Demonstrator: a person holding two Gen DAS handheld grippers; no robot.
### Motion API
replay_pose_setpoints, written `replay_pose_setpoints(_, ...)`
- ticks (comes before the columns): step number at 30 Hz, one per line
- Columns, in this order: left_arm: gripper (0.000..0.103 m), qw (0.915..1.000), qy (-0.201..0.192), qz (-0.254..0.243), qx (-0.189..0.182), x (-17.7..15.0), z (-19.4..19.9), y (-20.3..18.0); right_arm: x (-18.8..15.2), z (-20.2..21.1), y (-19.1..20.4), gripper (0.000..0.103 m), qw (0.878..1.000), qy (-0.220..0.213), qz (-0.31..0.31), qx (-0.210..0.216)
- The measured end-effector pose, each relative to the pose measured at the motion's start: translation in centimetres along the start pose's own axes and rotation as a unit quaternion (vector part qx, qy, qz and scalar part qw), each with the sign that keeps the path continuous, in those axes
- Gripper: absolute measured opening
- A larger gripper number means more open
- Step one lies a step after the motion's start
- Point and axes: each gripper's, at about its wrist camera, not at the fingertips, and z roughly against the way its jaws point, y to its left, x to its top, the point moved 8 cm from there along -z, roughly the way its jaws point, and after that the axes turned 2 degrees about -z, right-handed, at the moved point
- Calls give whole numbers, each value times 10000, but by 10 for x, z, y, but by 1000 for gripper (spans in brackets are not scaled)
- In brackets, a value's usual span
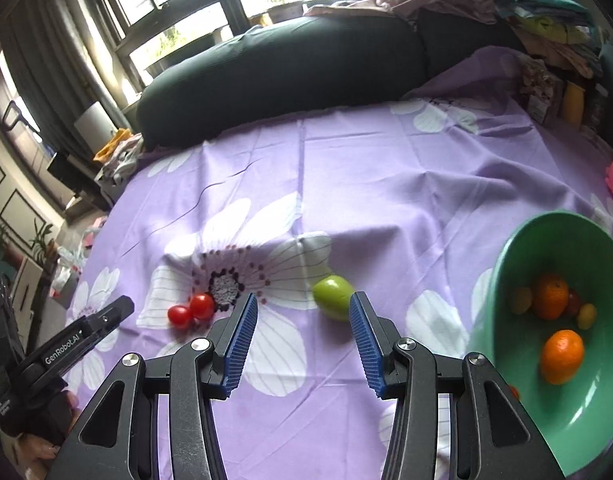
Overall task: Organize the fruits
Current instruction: 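Move the right gripper back to the red cherry tomatoes, then close the right gripper on a cherry tomato and lift it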
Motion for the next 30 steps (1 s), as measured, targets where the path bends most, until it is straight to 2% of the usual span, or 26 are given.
replay_pose_setpoints(3, 41, 9998, 63, 107, 131, 1, -4, 9, -3, -30, 28, 48, 9979, 498, 36, 410)
replay_pose_setpoints(6, 41, 9996, 149, 245, 74, 2, -7, 15, -6, -58, 48, 48, 9953, 819, 26, 517)
replay_pose_setpoints(7, 41, 9994, 160, 298, 51, 3, -7, 16, -8, -66, 54, 47, 9940, 924, 13, 579)
replay_pose_setpoints(8, 41, 9992, 168, 349, 42, 3, -7, 18, -11, -74, 59, 40, 9925, 1034, -3, 657)
replay_pose_setpoints(12, 41, 9990, 181, 400, 72, 4, -7, 22, -17, -97, 69, 34, 9892, 1307, -173, 640)
replay_pose_setpoints(22, 41, 9988, 316, 362, 13, 2, -12, 16, -19, -120, 73, 33, 9888, 1421, -158, 428)
replay_pose_setpoints(23, 41, 9988, 324, 356, 18, 2, -12, 15, -19, -121, 74, 29, 9892, 1392, -155, 423)
replay_pose_setpoints(27, 41, 9988, 419, 250, 51, -1, -18, 8, -18, -110, 63, 29, 9898, 1317, -302, 451)
replay_pose_setpoints(30, 41, 9985, 515, 169, 29, -4, -23, -1, -12, -86, 48, 29, 9921, 1064, -421, 517)
